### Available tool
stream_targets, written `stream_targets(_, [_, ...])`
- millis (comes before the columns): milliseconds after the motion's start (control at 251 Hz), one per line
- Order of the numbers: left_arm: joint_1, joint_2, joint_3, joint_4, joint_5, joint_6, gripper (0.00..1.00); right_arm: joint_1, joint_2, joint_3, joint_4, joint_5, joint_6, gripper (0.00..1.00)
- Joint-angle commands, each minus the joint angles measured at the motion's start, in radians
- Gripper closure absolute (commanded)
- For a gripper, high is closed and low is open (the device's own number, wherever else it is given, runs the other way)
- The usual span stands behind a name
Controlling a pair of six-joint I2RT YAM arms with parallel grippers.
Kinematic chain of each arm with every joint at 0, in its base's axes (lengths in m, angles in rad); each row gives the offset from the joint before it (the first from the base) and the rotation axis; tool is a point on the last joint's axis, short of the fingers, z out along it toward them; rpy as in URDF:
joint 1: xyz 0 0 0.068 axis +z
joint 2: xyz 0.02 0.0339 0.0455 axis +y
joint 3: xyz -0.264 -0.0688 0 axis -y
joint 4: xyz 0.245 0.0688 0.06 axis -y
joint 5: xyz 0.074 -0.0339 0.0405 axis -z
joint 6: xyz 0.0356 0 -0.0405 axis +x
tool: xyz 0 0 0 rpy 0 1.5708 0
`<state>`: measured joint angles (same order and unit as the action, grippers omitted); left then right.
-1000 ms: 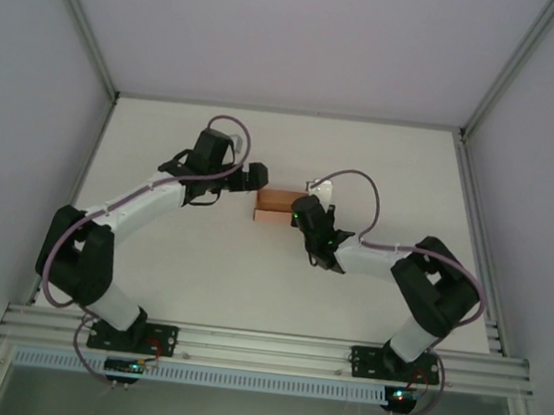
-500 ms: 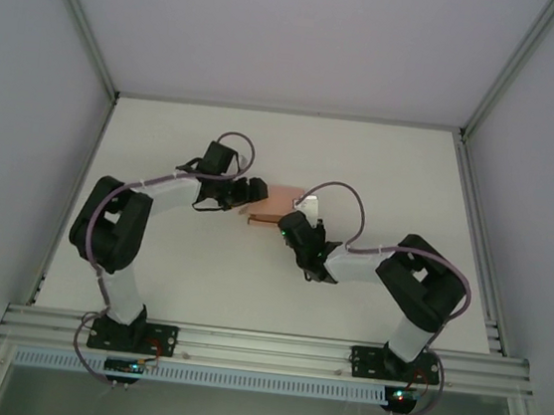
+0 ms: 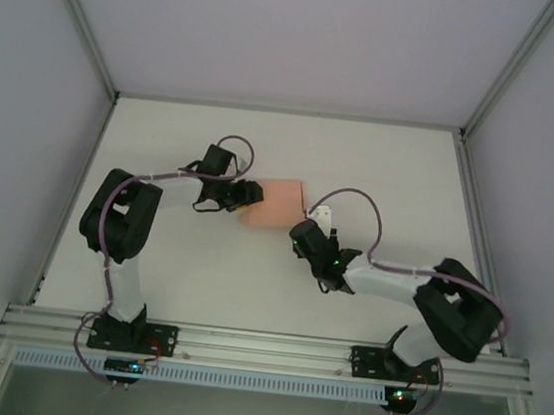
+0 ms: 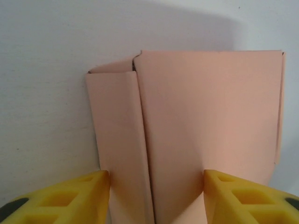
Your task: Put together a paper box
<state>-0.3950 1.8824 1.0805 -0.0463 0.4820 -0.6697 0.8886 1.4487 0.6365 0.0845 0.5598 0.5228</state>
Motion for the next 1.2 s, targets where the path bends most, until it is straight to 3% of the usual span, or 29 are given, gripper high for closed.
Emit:
stream_targets(0, [0.019, 0.048, -0.024, -0.029, -0.018, 0.023, 0.53, -0.018, -0.086, -0.043, -0.161, -0.037, 0.044, 0.30])
stream_targets(68, [0.033, 0.061, -0.037, 0.000, 0.014, 0.019, 0.55, -0.052, -0.119, -0.066, -0.150, -0.083, 0.041, 0.22])
stream_targets(156, [0.059, 0.072, -0.068, 0.058, 0.087, 0.004, 0.59, -0.121, -0.146, -0.074, -0.097, -0.212, 0.011, 0.02])
stream_targets(216, [0.072, 0.076, -0.086, 0.089, 0.125, 0.001, 0.61, -0.181, -0.152, -0.062, -0.041, -0.349, -0.014, 0.01])
stream_targets(427, [0.099, 0.083, -0.154, 0.191, 0.190, -0.020, 0.70, -0.342, -0.088, 0.078, 0.035, -0.717, -0.029, 0.01])
stream_targets(730, [0.133, 0.120, -0.206, 0.314, 0.281, -0.047, 0.72, -0.526, 0.220, 0.331, -0.050, -1.054, 0.001, 0.01])
stream_targets(994, [0.151, 0.124, -0.228, 0.344, 0.295, -0.038, 0.72, -0.521, 0.448, 0.508, -0.033, -1.234, 0.063, 0.07])
stream_targets(1193, [0.151, 0.129, -0.228, 0.339, 0.317, -0.015, 0.70, -0.497, 0.575, 0.601, 0.040, -1.389, 0.118, 0.29])
